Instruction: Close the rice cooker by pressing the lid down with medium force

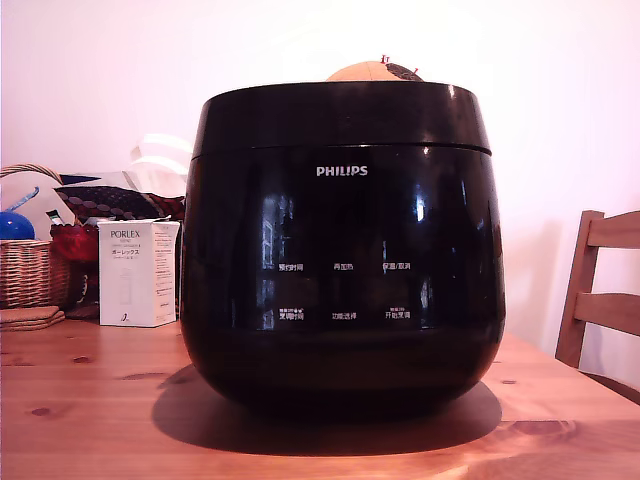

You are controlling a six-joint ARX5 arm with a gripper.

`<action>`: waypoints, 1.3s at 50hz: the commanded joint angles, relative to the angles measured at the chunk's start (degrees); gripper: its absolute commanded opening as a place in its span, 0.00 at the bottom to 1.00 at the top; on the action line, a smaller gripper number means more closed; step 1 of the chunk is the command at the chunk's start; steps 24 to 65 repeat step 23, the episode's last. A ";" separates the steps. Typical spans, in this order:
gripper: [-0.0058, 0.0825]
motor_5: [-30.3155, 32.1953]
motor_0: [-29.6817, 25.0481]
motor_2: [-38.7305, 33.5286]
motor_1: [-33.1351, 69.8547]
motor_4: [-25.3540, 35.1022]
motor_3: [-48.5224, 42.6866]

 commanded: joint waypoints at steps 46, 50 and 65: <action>0.04 0.20 5.51 -0.61 0.28 -0.33 0.57; 0.04 0.20 5.51 -0.61 0.28 -0.33 0.57; 0.04 0.20 5.51 -0.61 0.28 -0.33 0.57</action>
